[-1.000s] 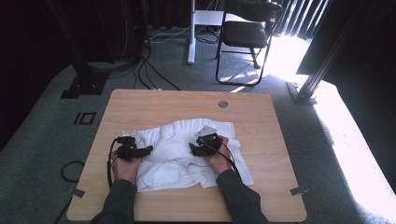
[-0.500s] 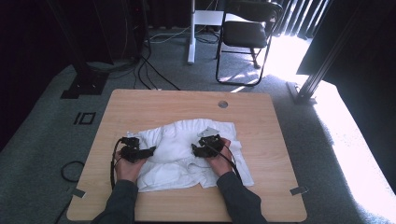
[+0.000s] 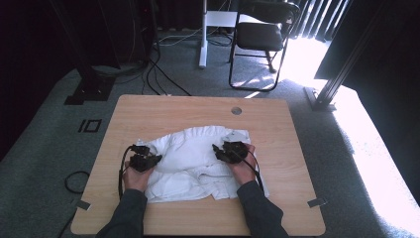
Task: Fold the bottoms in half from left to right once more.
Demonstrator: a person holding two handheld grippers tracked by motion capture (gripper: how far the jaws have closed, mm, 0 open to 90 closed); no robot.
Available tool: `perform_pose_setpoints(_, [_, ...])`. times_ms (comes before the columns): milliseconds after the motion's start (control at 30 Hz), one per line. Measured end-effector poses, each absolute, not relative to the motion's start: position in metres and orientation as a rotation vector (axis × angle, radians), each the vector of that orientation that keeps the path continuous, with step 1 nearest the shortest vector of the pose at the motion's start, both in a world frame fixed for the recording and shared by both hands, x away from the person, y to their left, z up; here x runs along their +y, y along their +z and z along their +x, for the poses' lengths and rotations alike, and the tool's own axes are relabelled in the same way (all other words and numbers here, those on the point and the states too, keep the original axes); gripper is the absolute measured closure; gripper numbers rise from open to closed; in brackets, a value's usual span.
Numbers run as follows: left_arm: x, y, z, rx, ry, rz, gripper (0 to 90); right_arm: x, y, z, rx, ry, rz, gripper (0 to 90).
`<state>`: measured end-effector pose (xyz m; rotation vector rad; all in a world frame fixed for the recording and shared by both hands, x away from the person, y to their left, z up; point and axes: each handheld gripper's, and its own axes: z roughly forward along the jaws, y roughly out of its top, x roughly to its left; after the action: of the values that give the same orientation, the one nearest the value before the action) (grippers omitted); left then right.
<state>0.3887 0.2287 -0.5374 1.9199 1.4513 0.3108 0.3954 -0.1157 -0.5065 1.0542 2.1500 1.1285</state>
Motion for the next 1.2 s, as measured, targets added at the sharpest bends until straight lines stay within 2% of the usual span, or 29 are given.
perform_pose_setpoints(367, [0.247,-0.508,0.392,1.407,0.336,1.802,85.5,-0.117,-0.506,0.393,2.168,1.164,1.035,56.7])
perform_pose_setpoints(800, [0.235,-0.459,0.393,1.269,0.396,1.813,85.5,-0.149,-0.48,0.395,2.114,1.242,1.039,59.6])
perform_pose_setpoints(1067, [0.227,-0.434,0.394,1.219,0.425,1.82,85.6,-0.117,-0.506,0.388,2.238,1.193,0.946,57.9])
perform_pose_setpoints(1200, [0.215,-0.412,0.39,1.142,0.439,1.84,85.7,-0.092,-0.535,0.39,2.326,1.078,0.941,60.0])
